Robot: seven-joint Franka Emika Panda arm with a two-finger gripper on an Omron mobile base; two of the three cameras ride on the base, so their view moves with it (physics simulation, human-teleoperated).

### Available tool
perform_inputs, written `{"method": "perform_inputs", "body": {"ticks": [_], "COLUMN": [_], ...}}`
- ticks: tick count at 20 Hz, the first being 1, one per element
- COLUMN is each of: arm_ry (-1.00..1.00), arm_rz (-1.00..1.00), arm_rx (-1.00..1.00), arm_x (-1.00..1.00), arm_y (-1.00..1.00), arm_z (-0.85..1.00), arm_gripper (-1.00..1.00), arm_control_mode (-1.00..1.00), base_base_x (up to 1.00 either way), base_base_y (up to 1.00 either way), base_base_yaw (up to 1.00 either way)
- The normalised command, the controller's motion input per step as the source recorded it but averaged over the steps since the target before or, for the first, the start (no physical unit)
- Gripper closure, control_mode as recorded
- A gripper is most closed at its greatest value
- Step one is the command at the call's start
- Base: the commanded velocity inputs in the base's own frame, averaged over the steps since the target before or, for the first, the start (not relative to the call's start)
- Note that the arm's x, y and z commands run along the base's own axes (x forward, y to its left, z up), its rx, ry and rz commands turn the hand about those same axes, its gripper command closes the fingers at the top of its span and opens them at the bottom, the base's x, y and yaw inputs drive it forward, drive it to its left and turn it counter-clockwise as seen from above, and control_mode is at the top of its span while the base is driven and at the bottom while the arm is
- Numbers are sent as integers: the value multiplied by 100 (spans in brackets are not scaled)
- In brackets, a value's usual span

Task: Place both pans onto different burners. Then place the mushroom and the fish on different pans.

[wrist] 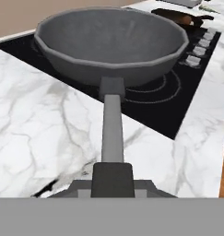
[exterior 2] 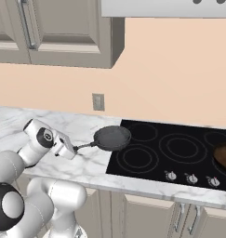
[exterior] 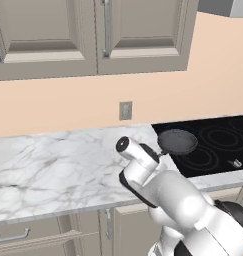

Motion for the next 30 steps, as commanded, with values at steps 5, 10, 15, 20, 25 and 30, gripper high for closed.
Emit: {"method": "perform_inputs", "body": {"ticks": [5, 10, 15, 20, 25, 30], "arm_ry": [1, 1, 1, 0, 0, 0], "arm_rz": [-11, -10, -7, -8, -9, -5], "arm_rx": [0, 0, 0, 0, 0, 0], "arm_x": [-8, 0, 0, 0, -2, -1], "arm_y": [-28, -35, -35, -16, 0, 0], "arm_z": [0, 0, 0, -2, -7, -12], "arm_gripper": [100, 100, 100, 100, 100, 100], "arm_control_mode": [-100, -100, -100, -100, -100, -100], "base_base_x": [0, 0, 0, 0, 0, 0], "base_base_y": [0, 0, 0, 0, 0, 0], "base_base_yaw": [0, 0, 0, 0, 0, 0]}}
